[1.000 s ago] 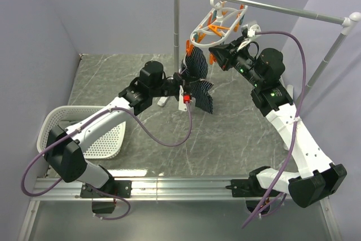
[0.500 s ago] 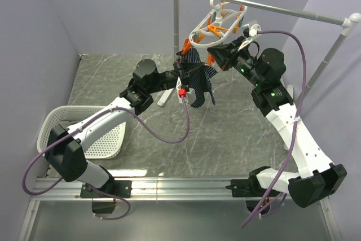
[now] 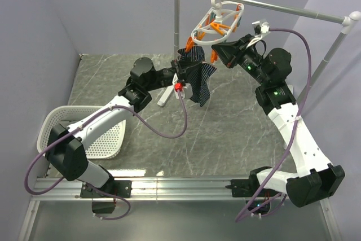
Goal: Clip the underwear to the hanger
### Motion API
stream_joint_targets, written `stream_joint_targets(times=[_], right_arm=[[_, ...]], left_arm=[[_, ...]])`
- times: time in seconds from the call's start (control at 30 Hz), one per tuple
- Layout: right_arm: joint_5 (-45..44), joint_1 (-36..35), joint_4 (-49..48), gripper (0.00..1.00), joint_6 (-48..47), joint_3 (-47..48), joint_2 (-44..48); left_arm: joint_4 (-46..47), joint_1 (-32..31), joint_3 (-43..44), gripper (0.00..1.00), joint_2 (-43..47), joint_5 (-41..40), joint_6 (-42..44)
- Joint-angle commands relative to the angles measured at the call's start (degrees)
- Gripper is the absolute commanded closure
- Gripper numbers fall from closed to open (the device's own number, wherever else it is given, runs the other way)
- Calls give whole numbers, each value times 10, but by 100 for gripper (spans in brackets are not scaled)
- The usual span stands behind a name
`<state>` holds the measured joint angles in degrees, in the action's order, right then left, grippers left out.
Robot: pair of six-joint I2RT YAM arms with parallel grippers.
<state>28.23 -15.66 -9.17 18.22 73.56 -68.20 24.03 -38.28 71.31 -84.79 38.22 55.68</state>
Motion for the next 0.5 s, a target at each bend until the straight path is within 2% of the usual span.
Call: stream_joint_targets(times=[0.0, 0.23, 0.47], right_arm=[[32, 13, -58, 100, 58, -8, 1], [75, 30, -117, 100, 121, -22, -10], [79, 34, -131, 100, 137, -25, -15]], left_arm=[[42, 8, 12, 100, 0, 31, -50], [66, 24, 21, 100, -4, 61, -116], [90, 29, 29, 100, -10, 66, -163]])
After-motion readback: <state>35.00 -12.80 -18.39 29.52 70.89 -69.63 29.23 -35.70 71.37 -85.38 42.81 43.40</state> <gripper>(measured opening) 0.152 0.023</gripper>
